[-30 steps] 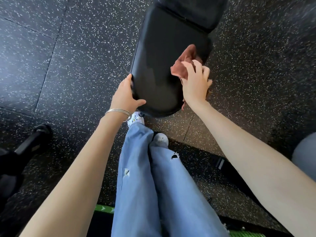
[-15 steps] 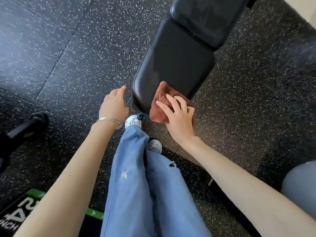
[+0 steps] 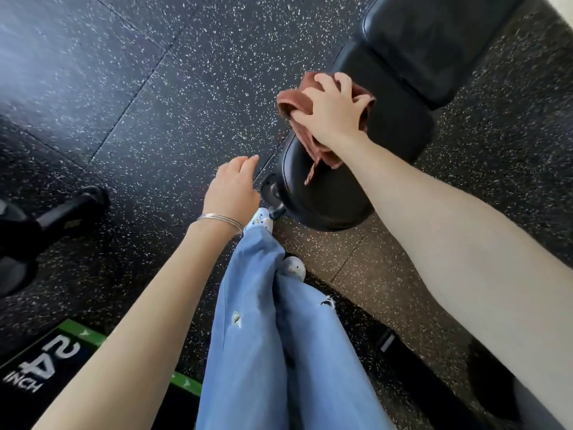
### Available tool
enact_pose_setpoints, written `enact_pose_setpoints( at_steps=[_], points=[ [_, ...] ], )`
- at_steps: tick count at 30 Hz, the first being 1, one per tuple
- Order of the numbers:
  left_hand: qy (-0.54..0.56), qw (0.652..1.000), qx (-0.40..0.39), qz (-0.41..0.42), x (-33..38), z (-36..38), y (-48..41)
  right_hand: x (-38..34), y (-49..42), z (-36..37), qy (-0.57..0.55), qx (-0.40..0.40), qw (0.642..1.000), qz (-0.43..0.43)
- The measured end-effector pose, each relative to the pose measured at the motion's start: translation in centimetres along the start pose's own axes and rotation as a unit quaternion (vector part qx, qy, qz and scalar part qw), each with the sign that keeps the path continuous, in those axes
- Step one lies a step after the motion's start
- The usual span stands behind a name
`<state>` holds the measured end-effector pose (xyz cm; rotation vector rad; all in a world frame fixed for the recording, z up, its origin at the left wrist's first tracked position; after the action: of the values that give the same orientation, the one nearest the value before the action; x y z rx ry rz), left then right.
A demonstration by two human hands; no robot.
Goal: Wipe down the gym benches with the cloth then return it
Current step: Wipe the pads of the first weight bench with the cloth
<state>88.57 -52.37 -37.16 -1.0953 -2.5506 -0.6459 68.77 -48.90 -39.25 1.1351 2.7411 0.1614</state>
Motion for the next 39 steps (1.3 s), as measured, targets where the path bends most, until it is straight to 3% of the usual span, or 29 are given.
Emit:
enact_pose_setpoints(
  at_steps=[4, 10, 15, 18, 21, 23, 27, 29, 33, 36, 39],
  points=[
    [0.004, 1.000, 0.015, -0.013, -1.4, -1.1, -0.7, -1.2, 2.0, -0.6, -0.017, 0.042, 0.999, 0.002],
    [0.005, 1.000, 0.004, -0.019, -1.8, -1.6, -1.8, -3.9, 14.1, -2.4, -0.052, 0.131, 0.980, -0.142],
    [0.026, 0.999, -0.020, 0.010, 0.4, -0.7, -3.2, 0.0, 19.6, -2.9, -0.063, 0.177, 0.955, -0.230],
    [0.054, 0.998, -0.024, 0.026, 2.3, 0.1, -4.1, 4.5, 20.5, -2.8, -0.044, 0.155, 0.970, -0.180],
    [0.079, 0.996, -0.034, 0.033, 4.3, 1.3, -4.9, 10.4, 18.5, -1.9, -0.074, 0.111, 0.990, 0.043],
    [0.085, 0.995, -0.044, 0.034, 5.5, 2.1, -5.4, 13.9, 15.7, -1.5, -0.110, 0.109, 0.971, 0.180],
    [0.080, 0.995, -0.056, 0.026, 7.1, 3.4, -6.6, 14.8, 11.5, -1.7, -0.089, 0.123, 0.951, 0.267],
    [0.076, 0.996, -0.054, 0.010, 7.6, 3.7, -7.3, 12.7, 12.6, -1.6, -0.072, 0.110, 0.956, 0.263],
    [0.058, 0.997, -0.056, 0.010, 8.5, 3.9, -8.5, 7.7, 17.2, -1.2, -0.064, 0.081, 0.984, 0.148],
    [0.049, 0.997, -0.057, 0.010, 8.8, 4.0, -9.5, 8.6, 16.6, -0.8, -0.013, 0.076, 0.993, 0.089],
    [0.043, 0.997, -0.055, 0.017, 9.3, 4.2, -10.8, 11.0, 13.7, -0.5, 0.002, 0.075, 0.993, 0.089]
  ],
)
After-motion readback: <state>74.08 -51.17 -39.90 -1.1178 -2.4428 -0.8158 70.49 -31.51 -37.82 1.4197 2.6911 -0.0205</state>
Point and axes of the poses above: each hand's wrist, its own y-axis away from the middle knuckle, its own z-axis out of the palm, x = y × z, the point moved 8 cm from there along -y, towards the middle knuckle, and after that the axes turned 15 degrees about x, right-handed, at the moved point
